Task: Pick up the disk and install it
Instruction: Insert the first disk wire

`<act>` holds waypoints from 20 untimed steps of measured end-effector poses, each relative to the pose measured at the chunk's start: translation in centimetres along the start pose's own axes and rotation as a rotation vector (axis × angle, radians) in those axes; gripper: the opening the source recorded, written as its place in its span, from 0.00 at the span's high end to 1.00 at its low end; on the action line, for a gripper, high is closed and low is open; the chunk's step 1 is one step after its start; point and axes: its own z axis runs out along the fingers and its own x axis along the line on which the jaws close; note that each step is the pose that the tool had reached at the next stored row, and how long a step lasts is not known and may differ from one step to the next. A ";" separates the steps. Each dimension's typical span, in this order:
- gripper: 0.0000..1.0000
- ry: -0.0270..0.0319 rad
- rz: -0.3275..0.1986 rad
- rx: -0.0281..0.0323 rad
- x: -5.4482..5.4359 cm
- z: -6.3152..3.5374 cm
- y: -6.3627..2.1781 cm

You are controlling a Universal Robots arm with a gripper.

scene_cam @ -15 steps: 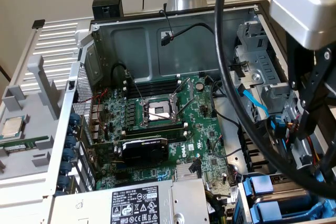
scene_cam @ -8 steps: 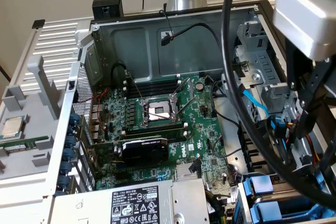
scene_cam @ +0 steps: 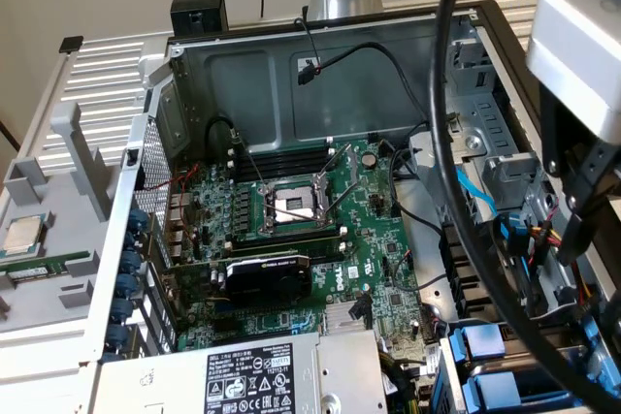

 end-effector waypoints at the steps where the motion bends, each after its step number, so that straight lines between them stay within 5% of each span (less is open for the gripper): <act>1: 0.57 -0.0050 0.000 0.0017 0.2 -0.01 -0.01; 5: 0.57 -0.0279 0.001 0.0083 0.8 0.01 -0.05; 20: 0.57 -0.0562 -0.091 0.0064 1.4 0.52 -0.82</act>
